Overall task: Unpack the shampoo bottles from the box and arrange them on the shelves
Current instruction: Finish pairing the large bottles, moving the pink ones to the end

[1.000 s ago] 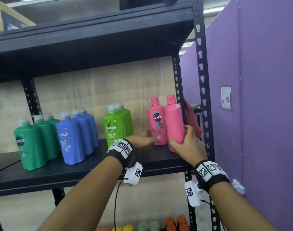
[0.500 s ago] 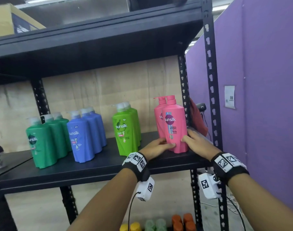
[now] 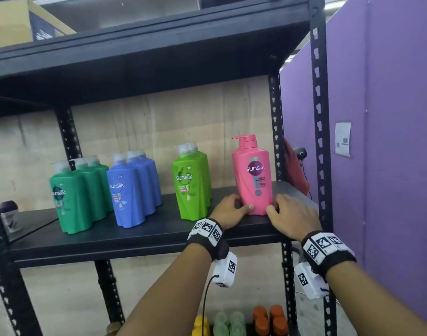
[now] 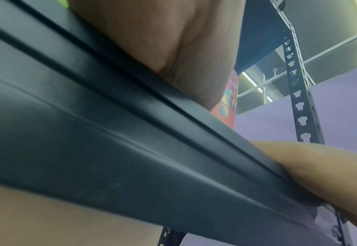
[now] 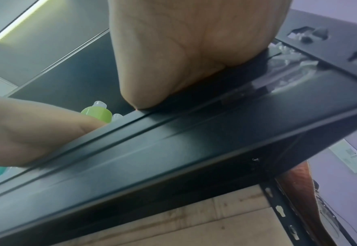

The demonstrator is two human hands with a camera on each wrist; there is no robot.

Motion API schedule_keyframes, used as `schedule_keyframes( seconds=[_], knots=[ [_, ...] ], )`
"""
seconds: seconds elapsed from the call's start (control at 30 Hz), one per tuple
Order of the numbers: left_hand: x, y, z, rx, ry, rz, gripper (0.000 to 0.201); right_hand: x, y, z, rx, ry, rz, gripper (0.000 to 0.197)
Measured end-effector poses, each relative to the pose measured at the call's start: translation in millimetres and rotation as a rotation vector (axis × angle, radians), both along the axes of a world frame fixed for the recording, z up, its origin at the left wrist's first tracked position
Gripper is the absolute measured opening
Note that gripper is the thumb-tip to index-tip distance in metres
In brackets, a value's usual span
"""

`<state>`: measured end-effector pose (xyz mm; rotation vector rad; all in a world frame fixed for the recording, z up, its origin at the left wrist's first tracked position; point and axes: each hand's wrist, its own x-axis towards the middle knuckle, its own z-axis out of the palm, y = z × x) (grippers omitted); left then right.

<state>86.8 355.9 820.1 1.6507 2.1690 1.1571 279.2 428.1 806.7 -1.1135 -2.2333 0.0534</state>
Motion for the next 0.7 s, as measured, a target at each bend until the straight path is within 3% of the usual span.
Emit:
schedule_keyframes(
  seconds=[0.2, 0.7],
  knots=[
    [-4.3, 2.1, -1.7, -0.043, 0.138, 0.125, 0.059, -0.1, 2.7, -2.4, 0.040, -0.019, 0.009, 0.030],
    [6.7, -3.7, 2.2, -0.182, 0.311, 0.158, 0.056, -0.4, 4.9, 7.9, -0.138, 0.014, 0.029, 0.034]
  ],
)
